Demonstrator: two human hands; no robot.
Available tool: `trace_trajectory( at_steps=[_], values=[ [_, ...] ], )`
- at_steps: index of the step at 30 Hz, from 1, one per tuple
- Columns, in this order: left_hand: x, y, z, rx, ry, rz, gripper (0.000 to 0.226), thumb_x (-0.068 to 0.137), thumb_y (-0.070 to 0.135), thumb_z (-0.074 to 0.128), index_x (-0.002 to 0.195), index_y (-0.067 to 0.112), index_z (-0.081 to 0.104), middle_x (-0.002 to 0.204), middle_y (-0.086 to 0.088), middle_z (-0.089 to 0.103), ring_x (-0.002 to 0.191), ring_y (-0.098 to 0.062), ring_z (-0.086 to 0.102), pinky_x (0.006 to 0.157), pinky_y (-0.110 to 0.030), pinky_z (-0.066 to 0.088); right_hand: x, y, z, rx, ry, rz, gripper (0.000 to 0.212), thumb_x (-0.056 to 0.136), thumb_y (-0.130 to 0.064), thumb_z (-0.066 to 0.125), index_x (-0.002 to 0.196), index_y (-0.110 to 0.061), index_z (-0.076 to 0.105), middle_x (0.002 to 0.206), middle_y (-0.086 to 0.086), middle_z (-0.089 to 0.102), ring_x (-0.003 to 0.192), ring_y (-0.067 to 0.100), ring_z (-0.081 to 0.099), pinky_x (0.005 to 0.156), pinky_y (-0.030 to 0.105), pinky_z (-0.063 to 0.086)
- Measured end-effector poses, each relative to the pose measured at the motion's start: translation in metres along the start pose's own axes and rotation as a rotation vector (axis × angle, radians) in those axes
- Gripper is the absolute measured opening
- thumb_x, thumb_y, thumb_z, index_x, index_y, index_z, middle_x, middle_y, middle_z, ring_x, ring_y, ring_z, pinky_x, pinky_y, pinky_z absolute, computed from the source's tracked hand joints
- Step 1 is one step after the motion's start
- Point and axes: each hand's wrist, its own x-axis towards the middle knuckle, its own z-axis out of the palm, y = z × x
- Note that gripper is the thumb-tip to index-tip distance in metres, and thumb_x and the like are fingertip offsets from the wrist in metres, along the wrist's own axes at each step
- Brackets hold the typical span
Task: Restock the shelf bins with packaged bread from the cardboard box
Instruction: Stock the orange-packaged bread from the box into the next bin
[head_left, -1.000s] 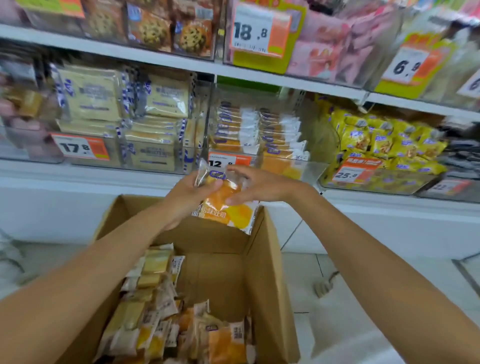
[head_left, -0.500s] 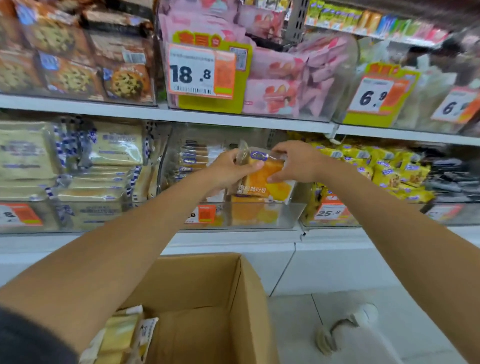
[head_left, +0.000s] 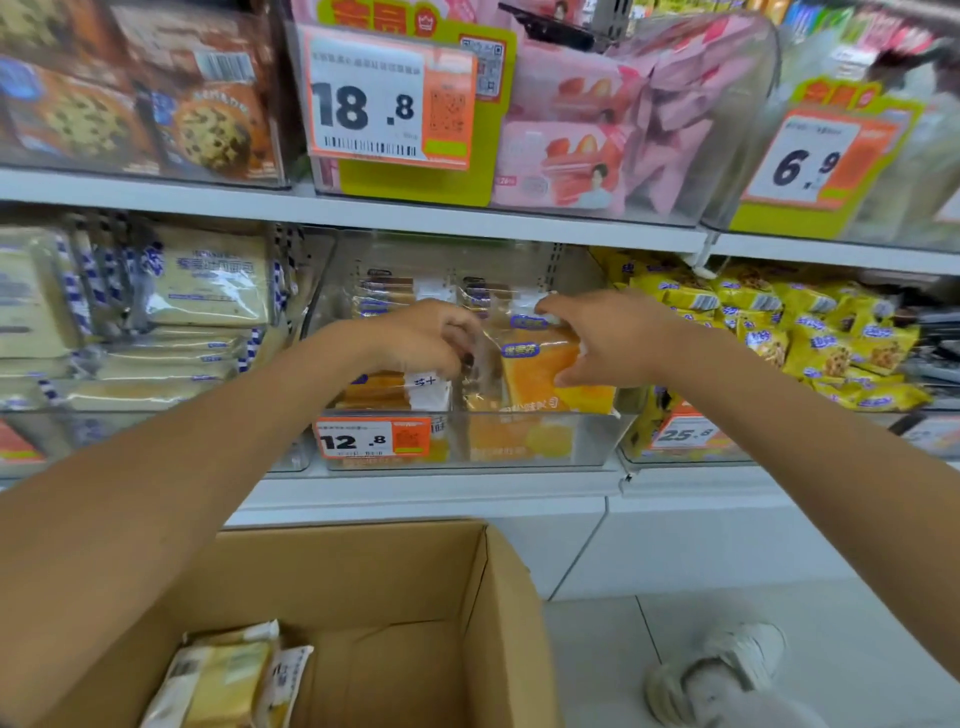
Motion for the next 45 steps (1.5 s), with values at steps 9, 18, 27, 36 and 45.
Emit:
trace_trajectory(
  at_steps=[9, 18, 27, 36, 45],
  values=[
    [0.019, -0.007, 0.011, 0.381, 0.121, 0.084, 0.029, 0.075, 0.043, 0.082, 0.095, 0.024, 0.072, 0.093, 0.010, 0.063, 0.088, -0.013, 0.060, 0.066, -0.027, 0.045, -0.014, 0.011, 0.023, 0.188, -0.038, 0.063, 0.057, 0.072, -0.055, 0.075, 0.106, -0.030, 0.037, 0.103, -0.004, 0.057, 0.099, 0.021, 0.058, 0.075, 0.033, 0.045],
    [0.020, -0.025, 0.020, 0.103, 0.354, 0.164, 0.004, 0.079, 0.025, 0.081, 0.079, 0.024, 0.077, 0.079, 0.013, 0.069, 0.075, -0.005, 0.063, 0.072, -0.027, 0.051, -0.025, 0.018, 0.013, 0.630, -0.116, 0.060, 0.073, 0.082, -0.039, 0.077, 0.142, -0.030, 0.037, 0.124, -0.007, 0.059, 0.114, 0.016, 0.058, 0.099, 0.039, 0.048],
    [0.020, -0.029, 0.009, -0.035, 0.303, 0.132, 0.016, 0.081, 0.012, 0.079, 0.096, 0.007, 0.078, 0.078, 0.006, 0.070, 0.068, -0.002, 0.062, 0.074, -0.021, 0.051, 0.008, -0.005, 0.011, 0.656, -0.343, -0.031, 0.081, 0.081, -0.053, 0.072, 0.148, -0.036, 0.030, 0.116, -0.021, 0.052, 0.096, -0.003, 0.053, 0.078, 0.014, 0.039],
    [0.013, -0.024, 0.001, -0.428, 0.247, 0.034, 0.024, 0.096, 0.027, 0.061, 0.119, 0.027, 0.068, 0.112, 0.005, 0.072, 0.106, -0.017, 0.066, 0.095, -0.032, 0.052, 0.013, -0.011, 0.016, 0.388, -0.194, -0.070, 0.039, 0.076, -0.071, 0.062, 0.079, -0.037, 0.043, 0.077, -0.013, 0.052, 0.071, 0.006, 0.050, 0.062, 0.027, 0.036],
    [0.004, -0.002, 0.016, -0.158, 0.299, 0.284, 0.008, 0.084, 0.033, 0.073, 0.087, 0.026, 0.076, 0.086, 0.012, 0.074, 0.085, -0.001, 0.068, 0.087, -0.029, 0.055, 0.000, -0.012, 0.038, 0.579, 0.041, -0.008, 0.044, 0.090, -0.069, 0.020, 0.098, -0.049, 0.058, 0.100, -0.008, 0.063, 0.098, 0.017, 0.058, 0.085, 0.034, 0.045]
  ],
)
